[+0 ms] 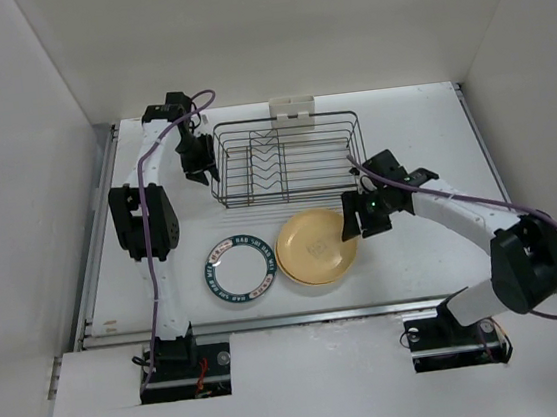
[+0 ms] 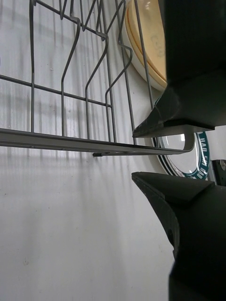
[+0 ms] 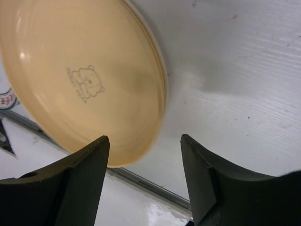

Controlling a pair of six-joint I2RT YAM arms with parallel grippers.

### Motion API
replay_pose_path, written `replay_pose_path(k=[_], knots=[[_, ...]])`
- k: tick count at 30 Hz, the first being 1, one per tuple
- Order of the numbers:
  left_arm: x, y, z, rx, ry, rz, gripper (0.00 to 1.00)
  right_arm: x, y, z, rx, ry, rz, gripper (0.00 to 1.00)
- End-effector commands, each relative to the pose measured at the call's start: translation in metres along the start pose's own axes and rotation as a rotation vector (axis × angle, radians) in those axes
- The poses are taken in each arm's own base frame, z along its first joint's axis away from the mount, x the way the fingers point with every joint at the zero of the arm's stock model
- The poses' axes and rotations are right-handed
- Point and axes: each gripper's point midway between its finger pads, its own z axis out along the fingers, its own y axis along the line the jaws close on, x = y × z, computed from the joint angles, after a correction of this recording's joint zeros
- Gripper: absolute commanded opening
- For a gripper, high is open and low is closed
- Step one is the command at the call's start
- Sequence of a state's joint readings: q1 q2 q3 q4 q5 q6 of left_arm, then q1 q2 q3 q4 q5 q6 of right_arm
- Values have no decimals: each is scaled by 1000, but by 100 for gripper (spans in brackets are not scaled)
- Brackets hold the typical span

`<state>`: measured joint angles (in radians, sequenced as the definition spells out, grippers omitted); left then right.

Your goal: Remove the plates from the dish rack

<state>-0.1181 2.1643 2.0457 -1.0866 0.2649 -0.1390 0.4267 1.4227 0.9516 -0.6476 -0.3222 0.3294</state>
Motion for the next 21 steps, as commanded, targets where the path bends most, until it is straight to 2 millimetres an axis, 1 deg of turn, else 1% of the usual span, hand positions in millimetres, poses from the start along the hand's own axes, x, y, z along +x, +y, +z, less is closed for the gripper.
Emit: replay_pose_path(k=[1, 2, 4, 6, 7, 8, 9, 10, 11, 12, 13, 14, 15, 16, 17, 18, 19, 20, 21], knots=[[-7, -3, -33, -15, -70, 24, 33, -12, -8, -5, 95, -39, -30, 69], [-7, -3, -33, -15, -70, 24, 33, -11, -9, -8, 106, -46, -21, 73], [-7, -4, -36, -13, -79, 26, 33, -13, -9, -12, 111, -62, -15, 75], [-8, -4, -40, -21, -89, 27, 33, -17, -13, -15, 140, -89, -9, 75], [-8, -3, -40, -21, -89, 37, 33, -25, -13, -22, 159, -128, -4, 75], [-10, -2, -42, -30, -100, 38, 33, -34, -9, -31, 155, -171, -12, 75], [-11, -1, -49, -44, -116, 40, 33, -37, -7, -39, 158, -193, -5, 75], [-12, -1, -56, -50, -132, 42, 33, -53, -2, -53, 166, -262, -2, 76], [-15, -1, -62, -57, -154, 45, 33, -64, 3, -76, 174, -346, 1, 78], [-19, 5, -70, -78, -181, 37, 33, -76, 3, -94, 198, -427, 34, 80], [-20, 9, -83, -88, -212, 41, 34, -92, -13, -122, 318, -550, 73, 89], [-21, 10, -89, -101, -229, 41, 34, -108, -16, -155, 374, -671, 114, 95], [-27, 16, -100, -114, -271, 30, 37, -114, -22, -195, 426, -809, 163, 99], [-28, 25, -116, -154, -314, 20, 37, -116, -34, -223, 504, -908, 212, 99], [-33, 38, -126, -184, -348, -14, 38, -117, -59, -267, 679, -1079, 301, 99], [-34, 48, -134, -214, -369, -32, 40, -108, -68, -307, 740, -1207, 371, 99], [-35, 58, -142, -247, -392, -68, 43, -97, -80, -332, 833, -1289, 425, 99], [-35, 75, -157, -314, -434, -125, 45, -85, -89, -356, 920, -1361, 478, 99], [-35, 99, -169, -362, -459, -192, 45, -65, -102, -387, 1060, -1475, 600, 99]])
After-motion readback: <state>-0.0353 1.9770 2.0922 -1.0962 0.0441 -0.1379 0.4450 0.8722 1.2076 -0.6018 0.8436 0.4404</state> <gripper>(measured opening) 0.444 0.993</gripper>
